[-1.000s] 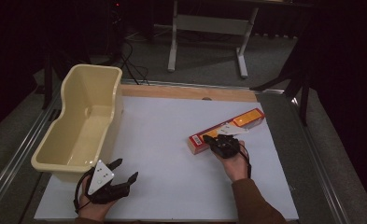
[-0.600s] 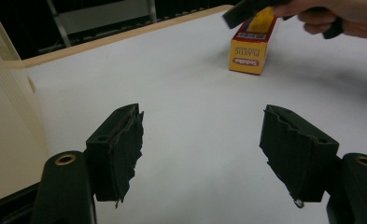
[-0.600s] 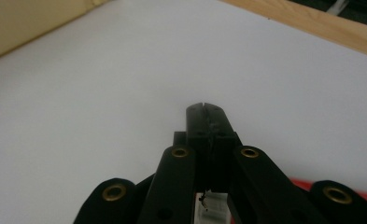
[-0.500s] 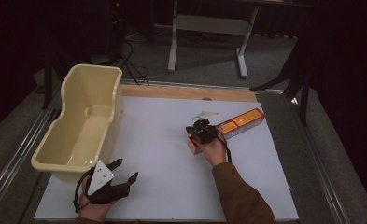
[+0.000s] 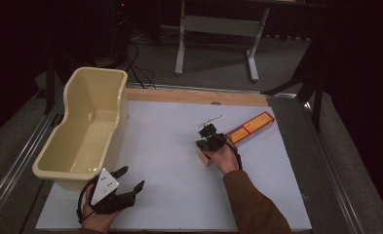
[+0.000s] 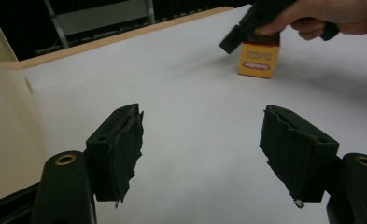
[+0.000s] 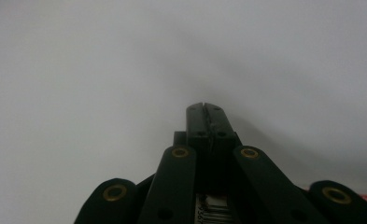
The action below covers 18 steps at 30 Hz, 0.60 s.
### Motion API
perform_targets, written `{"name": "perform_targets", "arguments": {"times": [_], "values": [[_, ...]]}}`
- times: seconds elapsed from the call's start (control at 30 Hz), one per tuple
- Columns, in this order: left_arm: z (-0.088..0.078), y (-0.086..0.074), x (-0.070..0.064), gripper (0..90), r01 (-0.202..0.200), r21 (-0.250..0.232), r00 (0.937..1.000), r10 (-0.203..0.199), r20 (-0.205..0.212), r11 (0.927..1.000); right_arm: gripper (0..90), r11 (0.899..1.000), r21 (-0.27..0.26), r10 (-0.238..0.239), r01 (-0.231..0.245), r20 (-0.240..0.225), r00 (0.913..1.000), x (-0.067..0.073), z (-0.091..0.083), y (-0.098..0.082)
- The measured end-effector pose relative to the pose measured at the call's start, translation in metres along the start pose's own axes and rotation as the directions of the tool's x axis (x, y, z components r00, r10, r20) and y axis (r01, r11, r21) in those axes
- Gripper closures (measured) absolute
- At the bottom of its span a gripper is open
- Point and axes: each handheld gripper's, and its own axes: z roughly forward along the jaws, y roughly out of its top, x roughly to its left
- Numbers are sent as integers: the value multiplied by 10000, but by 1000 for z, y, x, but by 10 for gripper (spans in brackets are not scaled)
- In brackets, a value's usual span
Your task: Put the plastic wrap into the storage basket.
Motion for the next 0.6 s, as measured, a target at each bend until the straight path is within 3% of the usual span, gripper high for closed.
{"name": "perform_targets", "arguments": {"times": [0.13,0.3,0.6], "values": [[0,0,-1,296,-16,14,10000,16,-2,10000,900,9990,372,-265,257,200,9994,7,-14,-18],[0,0,-2,296,-49,38,10000,49,-13,10000,900,9977,671,-121,107,205,9997,7,-38,-52],[1,0,-3,297,-103,26,9999,103,-28,9999,900,9953,826,454,-500,574,9973,-15,-83,-124]]}}
